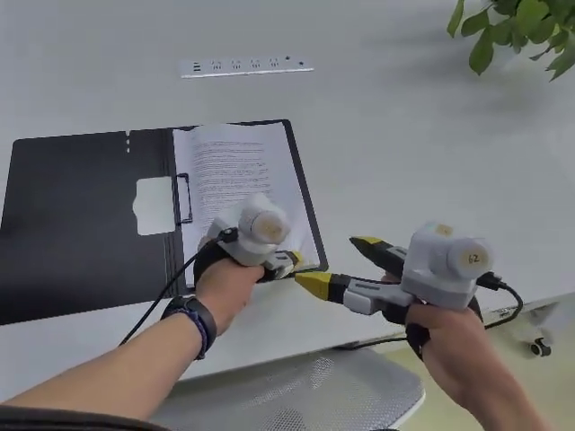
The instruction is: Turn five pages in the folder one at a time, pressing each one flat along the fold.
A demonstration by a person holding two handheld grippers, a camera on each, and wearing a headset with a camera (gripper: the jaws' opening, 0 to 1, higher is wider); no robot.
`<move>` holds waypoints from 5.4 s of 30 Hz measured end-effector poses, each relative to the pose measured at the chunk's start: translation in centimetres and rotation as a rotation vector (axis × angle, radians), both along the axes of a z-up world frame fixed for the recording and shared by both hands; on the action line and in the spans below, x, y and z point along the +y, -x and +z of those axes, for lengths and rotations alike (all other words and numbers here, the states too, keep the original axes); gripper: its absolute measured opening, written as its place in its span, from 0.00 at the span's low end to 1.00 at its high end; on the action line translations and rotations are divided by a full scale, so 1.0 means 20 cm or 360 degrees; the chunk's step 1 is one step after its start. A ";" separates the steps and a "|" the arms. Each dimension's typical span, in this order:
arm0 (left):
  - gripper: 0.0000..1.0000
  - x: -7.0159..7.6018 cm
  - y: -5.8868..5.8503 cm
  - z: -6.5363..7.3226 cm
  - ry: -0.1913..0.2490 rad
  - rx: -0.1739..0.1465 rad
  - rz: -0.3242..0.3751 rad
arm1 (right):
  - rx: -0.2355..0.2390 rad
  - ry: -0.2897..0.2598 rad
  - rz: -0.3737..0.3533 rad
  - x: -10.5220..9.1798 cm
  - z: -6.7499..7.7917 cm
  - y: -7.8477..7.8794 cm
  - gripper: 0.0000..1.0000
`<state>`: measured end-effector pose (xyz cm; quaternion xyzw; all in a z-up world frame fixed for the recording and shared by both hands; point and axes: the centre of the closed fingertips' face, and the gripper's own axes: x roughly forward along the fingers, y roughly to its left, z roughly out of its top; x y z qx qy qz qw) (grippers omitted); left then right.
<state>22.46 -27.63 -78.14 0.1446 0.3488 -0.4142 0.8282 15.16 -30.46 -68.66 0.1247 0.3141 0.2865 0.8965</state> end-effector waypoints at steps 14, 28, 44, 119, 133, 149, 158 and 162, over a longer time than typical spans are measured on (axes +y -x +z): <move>0.56 0.03 -0.01 0.01 0.0053 0.0031 0.0027 | 0.0059 -0.0153 0.0002 0.04 -0.13 -0.23 0.70; 0.55 0.04 0.00 0.01 0.0072 0.0045 0.0013 | 0.0149 -0.0336 -0.0010 0.08 -0.23 -0.36 0.67; 0.60 0.06 0.06 0.02 0.0115 0.0095 -0.0005 | 0.0240 -0.0579 -0.0030 0.14 -0.24 -0.37 0.63; 0.72 1.08 0.06 0.49 0.0284 -0.0147 0.0586 | -0.0032 -0.0858 0.0160 0.87 0.22 -0.49 0.00; 0.72 1.29 0.14 0.50 0.0274 -0.0151 0.0753 | 0.0034 -0.0875 0.0317 1.13 0.19 -0.44 0.00; 0.72 1.40 0.19 0.50 0.0265 -0.0144 0.0808 | 0.0138 -0.0898 0.0338 1.34 0.09 -0.43 0.00; 0.72 1.48 0.23 0.47 0.0255 -0.0120 0.0842 | 0.0221 -0.0883 0.0327 1.45 0.00 -0.41 0.00; 0.72 1.51 0.24 0.45 0.0248 -0.0111 0.0852 | 0.0256 -0.0867 0.0310 1.48 -0.04 -0.42 0.00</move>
